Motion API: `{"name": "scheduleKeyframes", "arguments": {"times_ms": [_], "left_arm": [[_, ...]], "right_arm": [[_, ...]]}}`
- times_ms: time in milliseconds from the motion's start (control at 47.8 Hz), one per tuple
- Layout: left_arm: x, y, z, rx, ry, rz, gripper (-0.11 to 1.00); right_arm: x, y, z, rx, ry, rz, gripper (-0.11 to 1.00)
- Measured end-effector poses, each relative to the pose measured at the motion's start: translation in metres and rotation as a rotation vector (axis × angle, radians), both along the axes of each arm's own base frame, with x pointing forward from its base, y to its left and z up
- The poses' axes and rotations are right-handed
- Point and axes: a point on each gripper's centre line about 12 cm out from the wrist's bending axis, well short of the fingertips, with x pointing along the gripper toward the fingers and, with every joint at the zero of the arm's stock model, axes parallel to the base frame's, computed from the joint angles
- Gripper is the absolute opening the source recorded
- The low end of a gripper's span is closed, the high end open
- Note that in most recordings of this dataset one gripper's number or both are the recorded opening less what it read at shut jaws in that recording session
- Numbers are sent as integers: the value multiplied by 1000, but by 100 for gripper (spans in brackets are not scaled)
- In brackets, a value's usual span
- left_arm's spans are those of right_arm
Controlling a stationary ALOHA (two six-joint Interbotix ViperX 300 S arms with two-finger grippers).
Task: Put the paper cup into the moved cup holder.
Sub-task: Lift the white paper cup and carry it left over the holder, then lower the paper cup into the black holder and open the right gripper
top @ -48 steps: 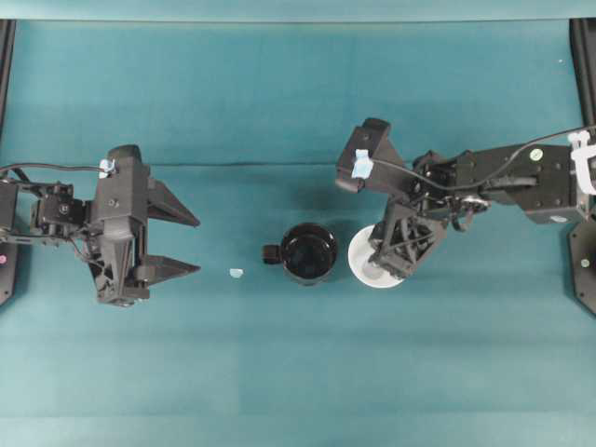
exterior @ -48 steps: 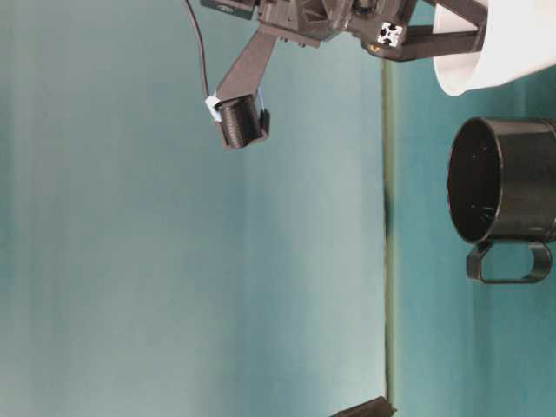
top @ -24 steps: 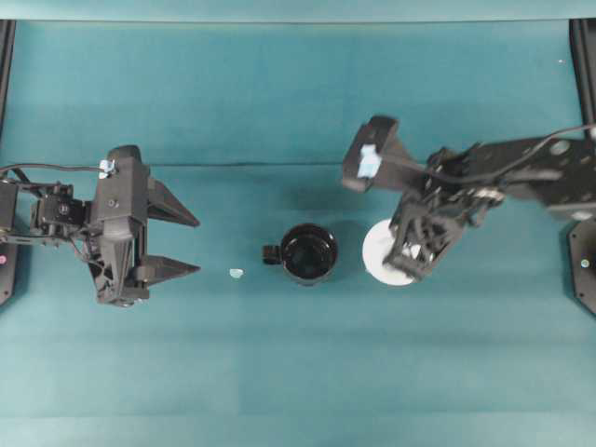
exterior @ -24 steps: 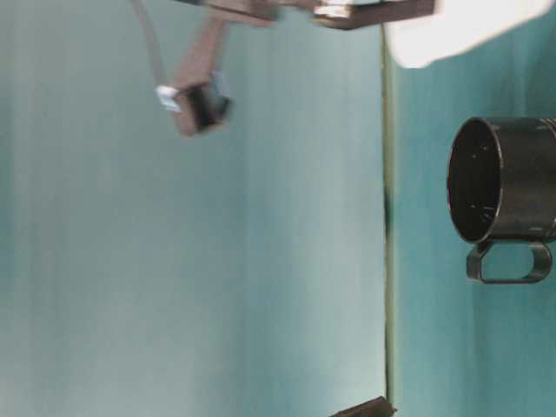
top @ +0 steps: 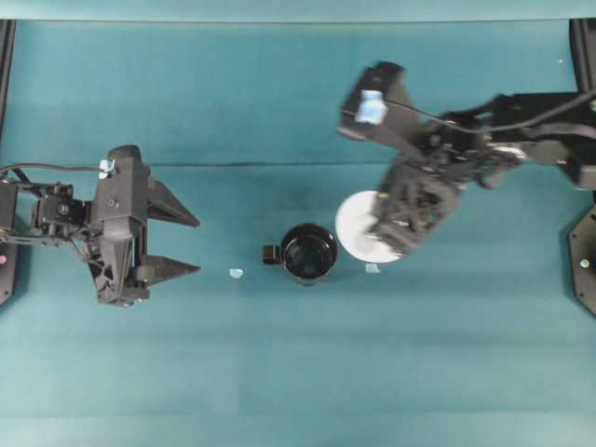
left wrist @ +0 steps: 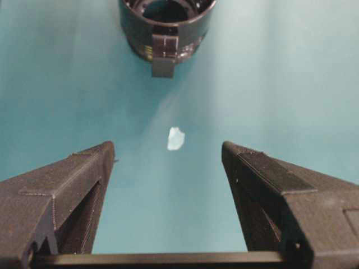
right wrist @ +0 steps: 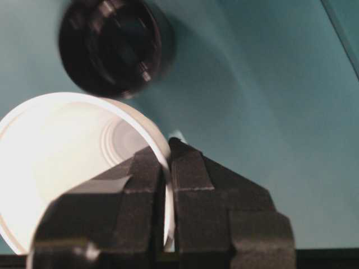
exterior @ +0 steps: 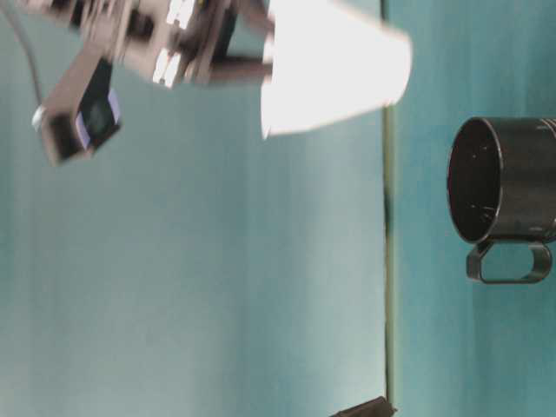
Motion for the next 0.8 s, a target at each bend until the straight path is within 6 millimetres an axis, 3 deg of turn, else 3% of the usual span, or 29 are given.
{"name": "scheduleKeyframes", "arguments": {"times_ms": [167,356,586,795], "left_arm": [[0,0,0,0,-2,0,77],[0,0,0,1,-2,-2,77],[0,0,0,1,0,-2,77],[0,0,0,1,-2,-2,77]], "right_arm": [[26,1,2,-11,-14,32,3],[47,-2,-10,-17,6,37,3],[57,1,-43,-9,78,48,3],[63,2,-48,-21,46,53,3]]}}
